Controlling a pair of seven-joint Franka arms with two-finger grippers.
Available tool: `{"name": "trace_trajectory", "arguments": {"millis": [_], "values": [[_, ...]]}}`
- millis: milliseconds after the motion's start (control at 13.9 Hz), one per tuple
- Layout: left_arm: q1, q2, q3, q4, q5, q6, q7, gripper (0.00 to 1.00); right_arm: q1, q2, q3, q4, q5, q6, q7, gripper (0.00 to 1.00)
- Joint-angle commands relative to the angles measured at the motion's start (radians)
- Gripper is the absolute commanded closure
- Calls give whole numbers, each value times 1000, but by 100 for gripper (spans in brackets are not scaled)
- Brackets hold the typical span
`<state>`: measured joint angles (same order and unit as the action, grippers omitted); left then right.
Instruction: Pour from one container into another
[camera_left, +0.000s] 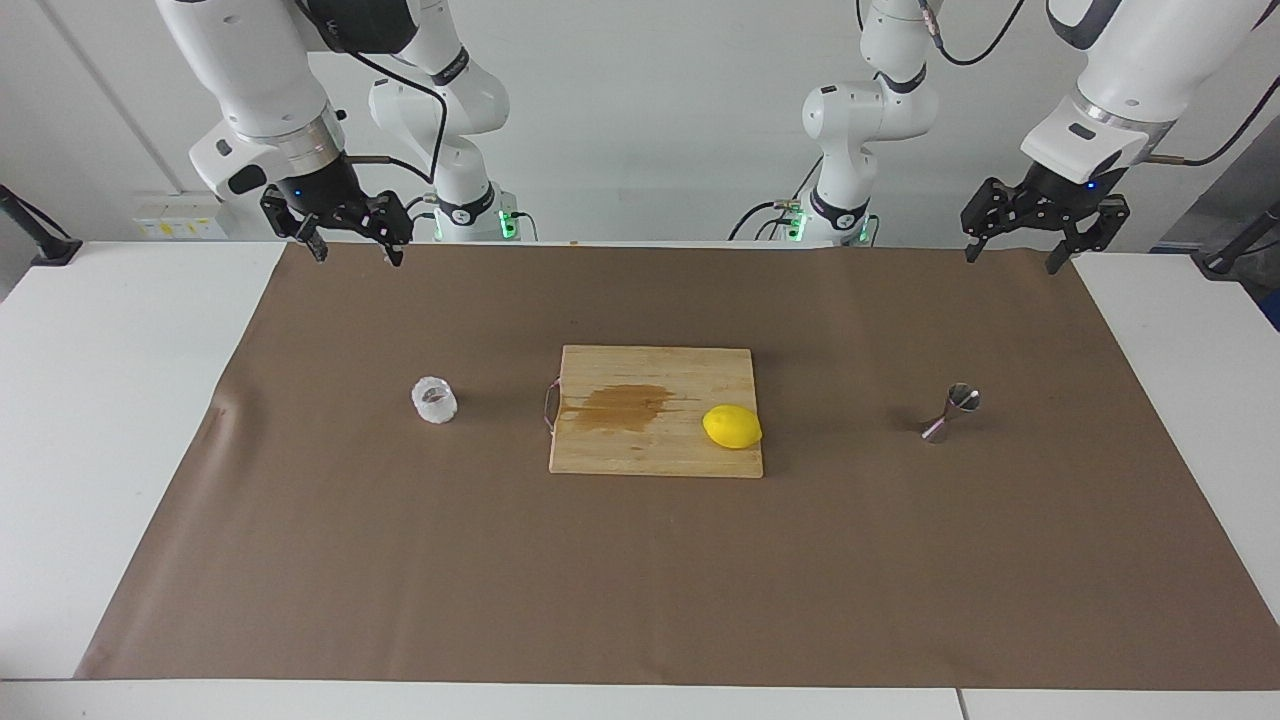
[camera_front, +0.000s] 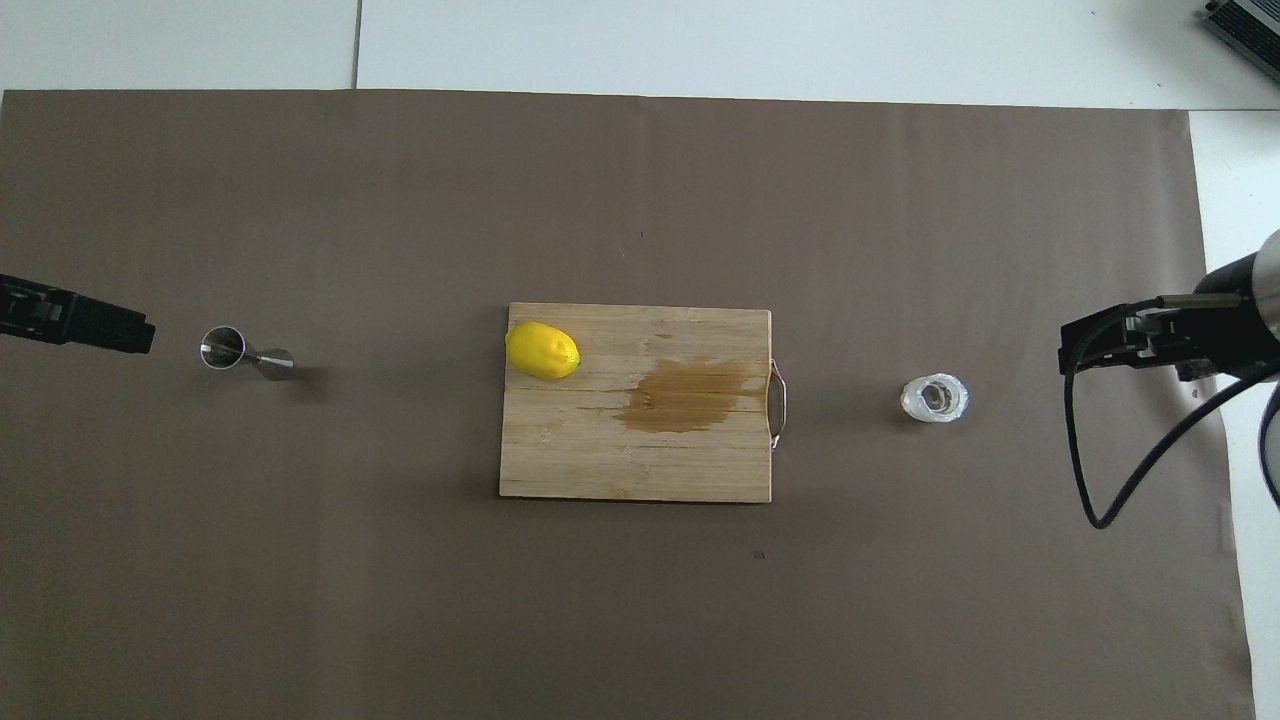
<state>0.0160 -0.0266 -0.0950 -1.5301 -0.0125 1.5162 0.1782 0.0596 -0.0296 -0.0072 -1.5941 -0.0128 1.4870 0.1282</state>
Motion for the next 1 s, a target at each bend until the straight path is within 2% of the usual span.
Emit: {"name": "trace_trajectory", "arguments": {"millis": [0, 932], "values": [[-13, -7, 8, 7, 11, -19, -5, 0, -17, -3, 4, -3, 33, -5, -27, 0], [-18, -4, 6, 7, 11, -7, -46, 0, -17, -3, 4, -3, 33, -5, -27, 0]]}}
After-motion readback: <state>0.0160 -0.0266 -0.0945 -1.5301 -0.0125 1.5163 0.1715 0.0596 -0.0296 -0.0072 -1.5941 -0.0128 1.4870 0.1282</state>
